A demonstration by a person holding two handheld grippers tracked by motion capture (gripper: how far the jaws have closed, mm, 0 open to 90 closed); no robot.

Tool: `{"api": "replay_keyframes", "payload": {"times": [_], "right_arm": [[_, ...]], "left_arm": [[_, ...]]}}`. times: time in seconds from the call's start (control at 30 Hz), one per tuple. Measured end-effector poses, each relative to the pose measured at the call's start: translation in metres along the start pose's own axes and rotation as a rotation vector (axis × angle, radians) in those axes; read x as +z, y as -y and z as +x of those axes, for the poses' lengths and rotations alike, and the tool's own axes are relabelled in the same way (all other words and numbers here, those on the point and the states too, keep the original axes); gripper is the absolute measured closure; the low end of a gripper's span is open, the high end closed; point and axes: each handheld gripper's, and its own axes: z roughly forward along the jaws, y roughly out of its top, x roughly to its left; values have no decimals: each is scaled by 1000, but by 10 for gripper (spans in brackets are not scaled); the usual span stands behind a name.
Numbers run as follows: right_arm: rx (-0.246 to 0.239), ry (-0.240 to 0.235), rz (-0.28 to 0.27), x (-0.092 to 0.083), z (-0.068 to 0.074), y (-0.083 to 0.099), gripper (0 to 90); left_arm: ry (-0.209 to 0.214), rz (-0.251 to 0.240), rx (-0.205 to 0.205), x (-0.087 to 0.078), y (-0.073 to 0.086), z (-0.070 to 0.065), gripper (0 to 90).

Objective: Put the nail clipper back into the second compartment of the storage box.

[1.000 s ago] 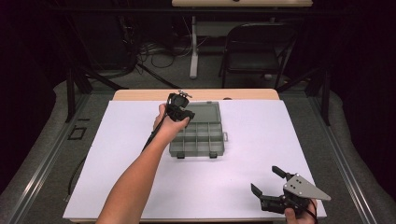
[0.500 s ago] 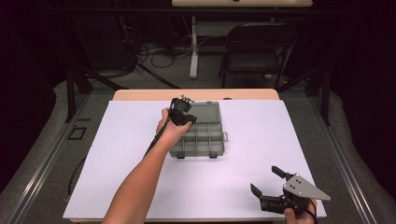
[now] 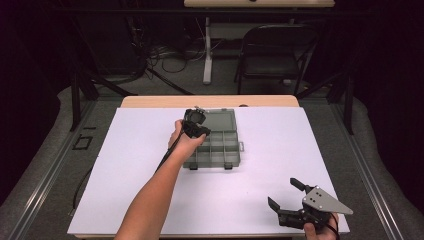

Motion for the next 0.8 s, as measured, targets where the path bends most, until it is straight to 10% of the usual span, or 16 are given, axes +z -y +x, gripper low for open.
{"api": "replay_keyframes", "payload": {"times": [0.8], "right_arm": [[-1,-1,-1,0,0,0,83]], "left_arm": [[-3,31,-17,11,13,3,798]]}}
